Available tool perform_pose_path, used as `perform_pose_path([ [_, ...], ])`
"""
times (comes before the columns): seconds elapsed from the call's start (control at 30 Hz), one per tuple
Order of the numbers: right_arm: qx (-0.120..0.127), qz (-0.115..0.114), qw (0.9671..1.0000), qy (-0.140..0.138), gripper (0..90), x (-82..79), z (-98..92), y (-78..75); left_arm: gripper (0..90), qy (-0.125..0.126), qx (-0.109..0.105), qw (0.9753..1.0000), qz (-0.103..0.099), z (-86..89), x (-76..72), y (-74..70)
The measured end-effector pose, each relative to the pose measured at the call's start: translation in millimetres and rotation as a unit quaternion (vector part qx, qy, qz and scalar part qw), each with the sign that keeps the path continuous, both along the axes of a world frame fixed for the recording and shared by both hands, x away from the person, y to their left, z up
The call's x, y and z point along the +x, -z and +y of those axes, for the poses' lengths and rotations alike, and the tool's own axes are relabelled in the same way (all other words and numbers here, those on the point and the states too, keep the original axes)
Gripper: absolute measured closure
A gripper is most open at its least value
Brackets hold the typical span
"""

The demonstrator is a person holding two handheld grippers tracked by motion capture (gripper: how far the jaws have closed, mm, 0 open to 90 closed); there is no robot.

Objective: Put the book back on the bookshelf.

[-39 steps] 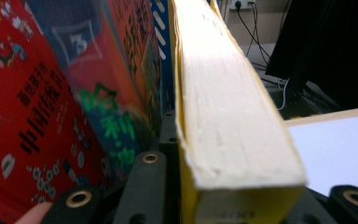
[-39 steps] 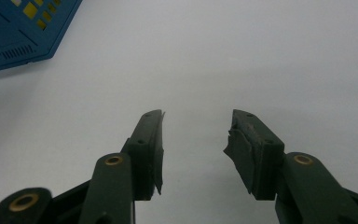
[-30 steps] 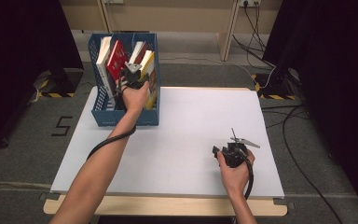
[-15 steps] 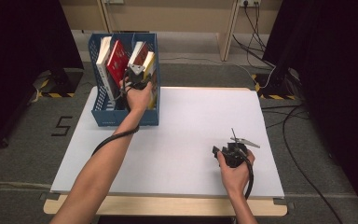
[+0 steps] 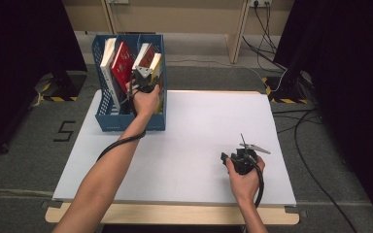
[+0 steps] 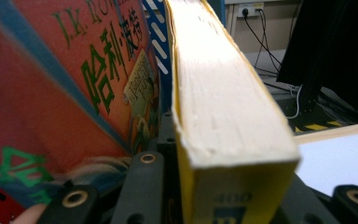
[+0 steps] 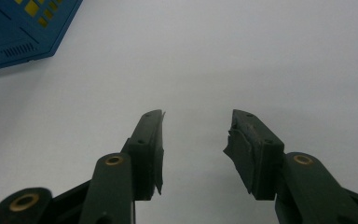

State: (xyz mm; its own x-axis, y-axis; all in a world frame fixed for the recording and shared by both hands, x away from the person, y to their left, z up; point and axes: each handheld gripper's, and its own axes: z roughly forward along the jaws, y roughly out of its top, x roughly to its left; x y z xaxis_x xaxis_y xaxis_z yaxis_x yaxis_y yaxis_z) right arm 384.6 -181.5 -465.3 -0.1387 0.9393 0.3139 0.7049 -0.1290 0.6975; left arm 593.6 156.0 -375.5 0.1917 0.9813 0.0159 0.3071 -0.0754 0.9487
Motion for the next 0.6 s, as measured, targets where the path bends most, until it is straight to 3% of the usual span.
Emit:
perform_pose_path([
  [0.13, 0.001, 0.004, 1.0000, 0.000, 54.9, 0.0, -0.3, 0.0, 69.6, -0.001, 0.002, 0.9999, -0.012, 2.3, -7.6, -4.1],
  [0.23, 0.001, 0.006, 1.0000, -0.002, 54.8, 0.0, 0.3, 0.8, 66.9, 0.002, -0.011, 0.9996, -0.025, 8.6, -22.8, -10.3],
  [0.3, -0.001, 0.004, 1.0000, -0.004, 54.7, -0.1, 0.9, 0.8, 67.0, 0.008, -0.004, 0.9995, -0.029, 10.9, -35.2, -11.6],
  [0.43, 0.000, 0.004, 1.0000, -0.004, 54.5, -0.6, 2.1, 0.0, 69.4, 0.010, -0.027, 0.9994, -0.020, 19.3, -52.6, -5.6],
  [0.6, -0.001, 0.007, 1.0000, -0.005, 54.4, -0.5, 3.8, 0.7, 73.6, 0.012, -0.036, 0.9993, -0.002, 23.3, -55.6, 1.7],
])
